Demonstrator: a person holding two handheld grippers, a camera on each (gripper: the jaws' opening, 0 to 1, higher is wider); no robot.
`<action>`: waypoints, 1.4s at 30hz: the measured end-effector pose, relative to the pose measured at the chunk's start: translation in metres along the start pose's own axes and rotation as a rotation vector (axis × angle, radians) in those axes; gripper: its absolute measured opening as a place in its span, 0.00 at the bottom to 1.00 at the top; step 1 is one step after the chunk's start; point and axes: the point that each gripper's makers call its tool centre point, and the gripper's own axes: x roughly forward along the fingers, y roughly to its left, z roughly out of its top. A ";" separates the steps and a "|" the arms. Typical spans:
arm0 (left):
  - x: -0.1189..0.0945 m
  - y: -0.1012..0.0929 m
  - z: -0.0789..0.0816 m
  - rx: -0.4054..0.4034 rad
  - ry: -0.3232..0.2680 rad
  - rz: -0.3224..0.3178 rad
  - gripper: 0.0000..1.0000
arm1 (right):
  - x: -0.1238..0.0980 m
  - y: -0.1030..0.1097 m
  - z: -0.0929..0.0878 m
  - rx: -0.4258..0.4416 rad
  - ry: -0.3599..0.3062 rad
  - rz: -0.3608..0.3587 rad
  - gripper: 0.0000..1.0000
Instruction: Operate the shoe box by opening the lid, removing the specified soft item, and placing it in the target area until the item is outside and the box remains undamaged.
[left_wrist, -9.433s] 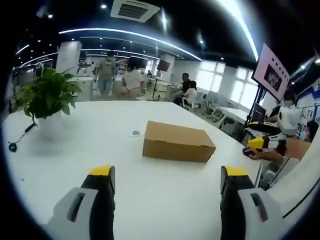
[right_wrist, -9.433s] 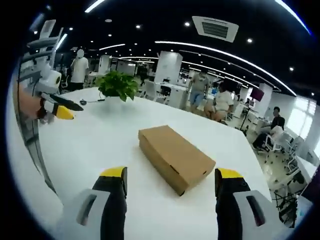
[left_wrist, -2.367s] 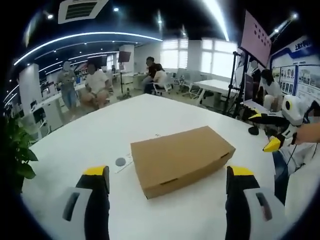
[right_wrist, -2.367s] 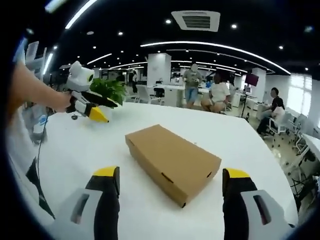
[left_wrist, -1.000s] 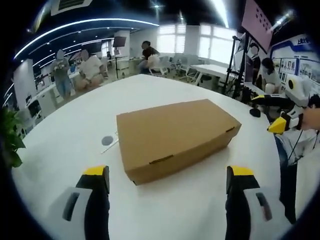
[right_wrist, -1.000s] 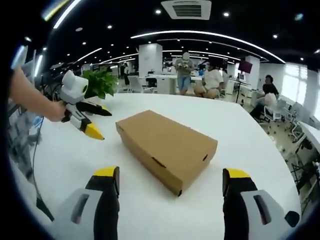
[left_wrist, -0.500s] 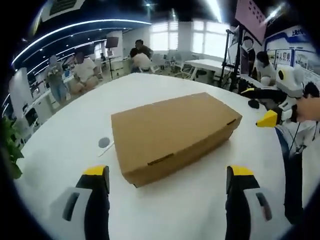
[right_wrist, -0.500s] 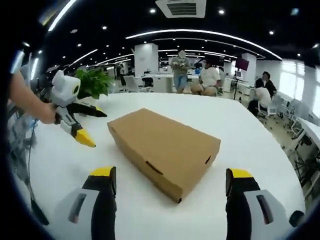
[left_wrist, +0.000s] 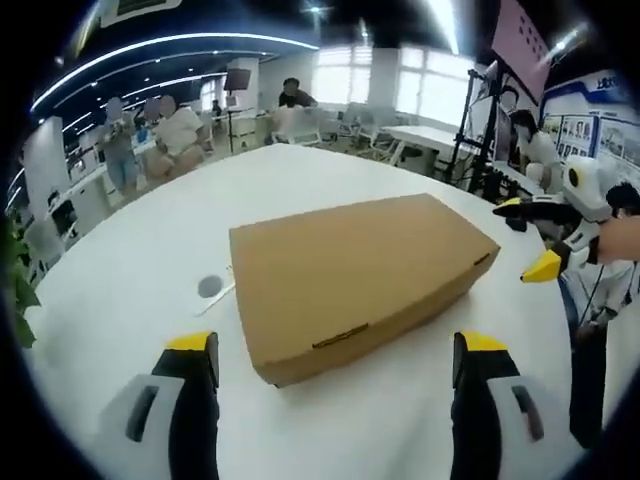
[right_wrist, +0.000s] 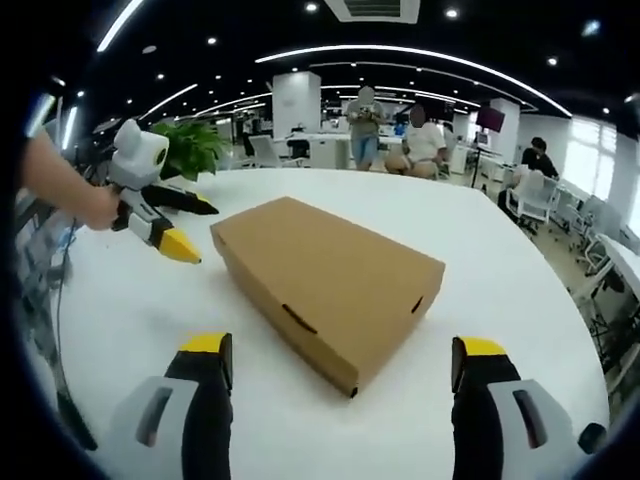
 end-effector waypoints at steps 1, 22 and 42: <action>-0.001 -0.001 0.000 0.007 0.013 -0.012 0.99 | -0.002 -0.002 0.001 0.001 -0.006 -0.003 0.92; 0.019 0.002 0.007 0.059 0.006 0.013 0.99 | 0.001 -0.006 -0.013 0.009 0.044 -0.026 0.96; 0.022 0.014 -0.006 -0.029 0.034 0.067 0.95 | 0.025 -0.002 -0.016 0.002 0.063 -0.015 0.84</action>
